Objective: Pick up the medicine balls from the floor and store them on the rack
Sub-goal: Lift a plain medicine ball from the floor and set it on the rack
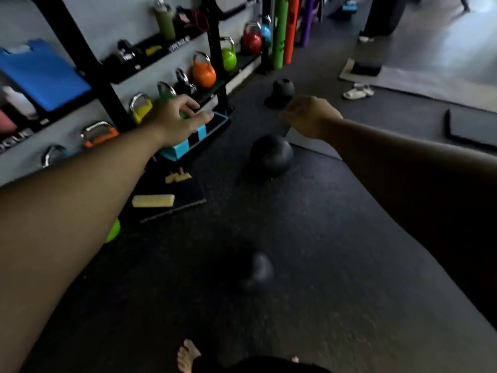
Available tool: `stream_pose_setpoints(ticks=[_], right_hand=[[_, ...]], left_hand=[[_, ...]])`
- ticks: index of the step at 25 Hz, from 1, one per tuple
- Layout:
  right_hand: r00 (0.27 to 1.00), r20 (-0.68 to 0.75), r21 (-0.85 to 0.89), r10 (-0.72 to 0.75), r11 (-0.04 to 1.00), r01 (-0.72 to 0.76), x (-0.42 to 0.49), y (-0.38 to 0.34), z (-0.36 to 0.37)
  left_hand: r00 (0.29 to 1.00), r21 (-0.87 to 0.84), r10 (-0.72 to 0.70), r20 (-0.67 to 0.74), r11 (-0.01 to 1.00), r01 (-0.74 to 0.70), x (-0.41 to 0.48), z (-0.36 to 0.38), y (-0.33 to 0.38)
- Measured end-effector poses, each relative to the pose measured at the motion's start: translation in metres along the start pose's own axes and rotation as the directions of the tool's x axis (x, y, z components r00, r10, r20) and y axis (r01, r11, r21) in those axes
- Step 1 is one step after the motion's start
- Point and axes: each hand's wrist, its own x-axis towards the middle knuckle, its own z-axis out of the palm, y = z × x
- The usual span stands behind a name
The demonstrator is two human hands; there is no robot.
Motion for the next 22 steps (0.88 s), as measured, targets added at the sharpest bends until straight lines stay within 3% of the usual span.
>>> stream_pose_setpoints(ticks=[7,12,16,22], right_hand=[[0.980,0.177,-0.003,0.087,0.996,-0.088,-0.039,0.124,0.063],[0.940,0.324,-0.021,0.102,0.995,-0.101,-0.044,0.148,0.142],[0.930,0.335,-0.032,0.150,0.988,-0.148,-0.027,0.167,0.192],[0.907,0.414,-0.038,0.082,0.997,-0.073,0.035,0.172,0.267]], left_hand=[[0.973,0.044,-0.128,0.192,0.992,0.122,-0.044,0.128,0.011],[0.925,0.101,-0.266,0.273,0.964,0.247,-0.057,0.167,-0.040],[0.902,0.089,-0.306,0.304,0.952,0.293,-0.043,0.198,-0.089],[0.855,0.071,-0.410,0.317,0.909,0.410,-0.022,0.249,-0.150]])
